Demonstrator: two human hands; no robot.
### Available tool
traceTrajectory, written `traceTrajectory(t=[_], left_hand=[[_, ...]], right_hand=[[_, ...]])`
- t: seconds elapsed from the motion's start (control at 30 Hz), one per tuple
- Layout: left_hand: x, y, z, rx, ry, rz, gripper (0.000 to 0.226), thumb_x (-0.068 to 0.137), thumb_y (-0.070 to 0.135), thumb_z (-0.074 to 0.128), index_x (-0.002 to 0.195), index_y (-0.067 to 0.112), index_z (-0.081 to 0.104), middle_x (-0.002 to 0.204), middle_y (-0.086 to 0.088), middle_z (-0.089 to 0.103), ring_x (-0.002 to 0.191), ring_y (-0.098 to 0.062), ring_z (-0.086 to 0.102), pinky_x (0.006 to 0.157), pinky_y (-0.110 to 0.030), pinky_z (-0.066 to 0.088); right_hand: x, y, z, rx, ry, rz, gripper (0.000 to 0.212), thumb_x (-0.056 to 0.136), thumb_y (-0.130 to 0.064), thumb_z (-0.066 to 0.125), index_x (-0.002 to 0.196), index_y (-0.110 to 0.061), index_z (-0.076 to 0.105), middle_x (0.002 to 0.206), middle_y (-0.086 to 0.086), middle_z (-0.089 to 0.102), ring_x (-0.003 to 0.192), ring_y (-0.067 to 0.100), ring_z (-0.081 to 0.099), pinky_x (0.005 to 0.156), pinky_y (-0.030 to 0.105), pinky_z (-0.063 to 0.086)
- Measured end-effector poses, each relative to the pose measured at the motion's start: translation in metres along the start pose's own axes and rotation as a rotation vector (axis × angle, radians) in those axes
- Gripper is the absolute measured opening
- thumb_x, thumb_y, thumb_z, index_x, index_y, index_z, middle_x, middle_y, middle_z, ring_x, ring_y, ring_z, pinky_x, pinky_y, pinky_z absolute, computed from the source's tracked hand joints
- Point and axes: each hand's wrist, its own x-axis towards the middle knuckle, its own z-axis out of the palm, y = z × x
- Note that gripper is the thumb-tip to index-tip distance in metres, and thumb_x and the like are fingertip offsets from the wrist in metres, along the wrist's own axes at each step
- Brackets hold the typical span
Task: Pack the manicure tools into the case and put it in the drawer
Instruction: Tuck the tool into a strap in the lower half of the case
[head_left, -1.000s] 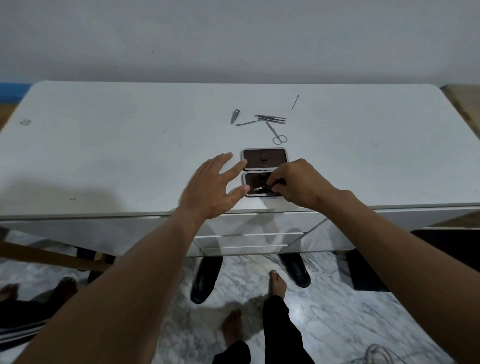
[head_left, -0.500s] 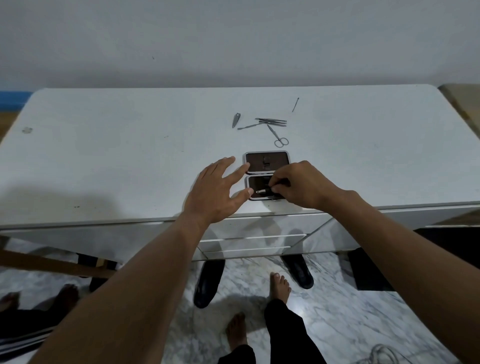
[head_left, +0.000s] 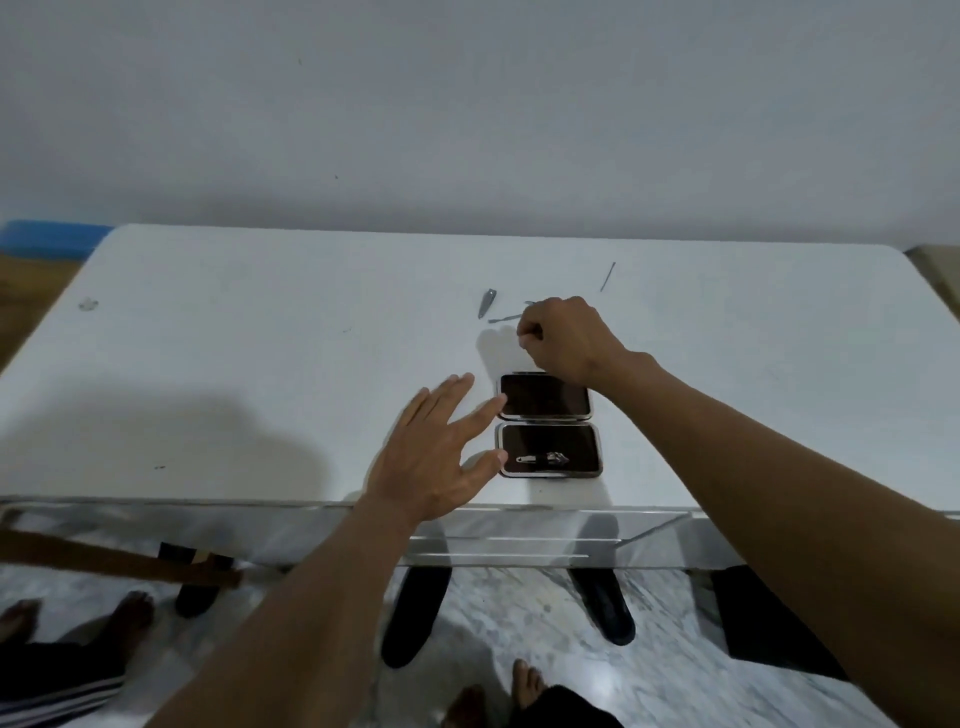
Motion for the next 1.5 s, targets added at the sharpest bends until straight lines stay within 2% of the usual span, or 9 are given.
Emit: traceTrajectory(t=[0.2,0.37,0.57,0.73,0.9,1.0,1.1,1.3,1.5], left_hand=[[0.000,0.003,-0.002,-0.016,0.005,-0.013,0.063,0.090,0.060,0.041,0.148,0.039,0.032,0.159,-0.002,0.026,0.148,-0.018,0.018,0.120,-0.039,0.014],[0.000,0.003,-0.002,-0.025,-0.002,-0.031,0.064,0.088,0.059,0.045,0.148,0.038,0.034,0.160,-0.002,0.025,0.148,-0.016,0.015,0.120,-0.036,0.011],[0.001,0.004,-0.003,-0.023,-0.002,-0.053,0.066,0.086,0.058,0.048,0.148,0.041,0.033,0.159,0.000,0.025,0.148,-0.015,0.015,0.120,-0.033,0.007],[0.000,0.003,-0.002,-0.018,-0.001,-0.051,0.065,0.086,0.058,0.050,0.147,0.041,0.034,0.159,0.000,0.026,0.148,-0.015,0.017,0.120,-0.039,0.014],[0.000,0.003,-0.001,-0.016,0.004,-0.027,0.064,0.087,0.058,0.049,0.147,0.039,0.036,0.159,-0.001,0.027,0.148,-0.016,0.018,0.118,-0.043,0.020],[-0.001,0.003,-0.001,-0.021,0.007,-0.019,0.062,0.089,0.058,0.046,0.147,0.038,0.036,0.159,-0.002,0.027,0.148,-0.017,0.019,0.118,-0.045,0.021],[-0.002,0.003,0.001,-0.016,0.027,-0.006,0.061,0.090,0.058,0.045,0.146,0.037,0.038,0.157,-0.004,0.030,0.147,-0.019,0.022,0.118,-0.045,0.022],[-0.004,0.002,-0.001,0.030,0.026,0.024,0.060,0.091,0.060,0.039,0.146,0.036,0.037,0.156,-0.007,0.033,0.145,-0.023,0.026,0.117,-0.044,0.022],[-0.003,0.003,-0.002,0.051,-0.008,0.005,0.066,0.089,0.066,0.035,0.148,0.038,0.032,0.158,-0.005,0.029,0.147,-0.021,0.021,0.119,-0.043,0.017]], right_hand=[[0.057,-0.002,0.011,-0.081,-0.061,-0.056,0.025,0.086,-0.004,0.053,0.108,-0.005,0.064,0.116,0.015,0.064,0.110,0.034,0.057,0.082,0.029,0.040],[0.085,-0.001,0.021,-0.153,-0.127,-0.134,0.038,0.083,0.002,0.055,0.121,-0.006,0.056,0.118,0.020,0.052,0.103,0.042,0.057,0.089,0.041,0.049],[0.099,-0.002,0.026,-0.226,-0.152,-0.190,0.029,0.082,0.002,0.057,0.110,-0.001,0.061,0.113,0.021,0.056,0.102,0.039,0.057,0.088,0.040,0.050],[0.098,0.000,0.026,-0.208,-0.099,-0.147,0.022,0.084,0.001,0.050,0.103,0.000,0.061,0.106,0.020,0.060,0.097,0.037,0.058,0.075,0.035,0.043],[0.078,-0.001,0.018,-0.150,-0.020,-0.068,0.017,0.087,-0.006,0.048,0.090,0.000,0.063,0.091,0.019,0.070,0.083,0.036,0.061,0.069,0.035,0.045],[0.057,0.001,0.007,-0.107,0.011,-0.019,0.019,0.087,-0.007,0.048,0.083,0.001,0.064,0.084,0.019,0.070,0.074,0.033,0.057,0.062,0.033,0.039],[0.029,0.005,-0.002,-0.032,0.050,0.013,0.019,0.088,-0.012,0.052,0.088,-0.003,0.069,0.084,0.014,0.072,0.078,0.032,0.063,0.070,0.035,0.048],[-0.031,0.009,-0.004,0.011,0.098,0.030,0.020,0.079,-0.007,0.056,0.093,-0.007,0.071,0.095,0.012,0.071,0.090,0.031,0.063,0.080,0.037,0.052],[-0.083,0.016,-0.004,-0.022,-0.008,0.031,0.022,0.080,-0.010,0.058,0.098,-0.011,0.070,0.099,0.010,0.069,0.091,0.030,0.062,0.080,0.036,0.049]])
